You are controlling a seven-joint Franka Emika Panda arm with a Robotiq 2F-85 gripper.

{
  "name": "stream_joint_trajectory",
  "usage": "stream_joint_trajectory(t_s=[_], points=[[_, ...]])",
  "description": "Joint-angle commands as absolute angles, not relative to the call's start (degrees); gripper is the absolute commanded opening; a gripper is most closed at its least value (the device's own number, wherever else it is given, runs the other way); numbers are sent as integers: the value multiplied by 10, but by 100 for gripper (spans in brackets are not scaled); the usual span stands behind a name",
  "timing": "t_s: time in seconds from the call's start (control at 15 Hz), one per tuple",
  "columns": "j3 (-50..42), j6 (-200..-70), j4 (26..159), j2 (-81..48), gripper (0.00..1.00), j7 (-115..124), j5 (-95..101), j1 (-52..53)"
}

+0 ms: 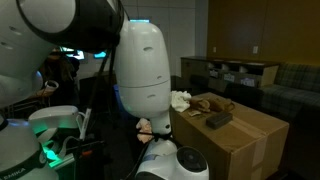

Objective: Place the turnip plushie on the table, then the duster on the box, then the left duster on the table, then the blue sponge on the box, then the white towel on the table, then the white cloth on the box, then the small brown object on the table, then the duster on the box, then the moose on the table, and finally, the peach shirt on the box

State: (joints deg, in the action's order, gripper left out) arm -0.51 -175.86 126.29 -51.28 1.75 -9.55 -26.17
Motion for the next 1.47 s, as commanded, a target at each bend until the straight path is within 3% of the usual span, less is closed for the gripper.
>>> stream_joint_trajectory(t_s=[0.0,0.53,0.93,1.13,1.4], points=[[-38,-1727,1303,-447,32,21,-90,-217],[-178,-1659,1398,-271,32,67,-43,-51],[-338,-1576,1404,-153,32,210,152,120],[-327,-1519,1377,-97,32,262,247,121],[-234,-1472,1328,-66,32,246,275,65]])
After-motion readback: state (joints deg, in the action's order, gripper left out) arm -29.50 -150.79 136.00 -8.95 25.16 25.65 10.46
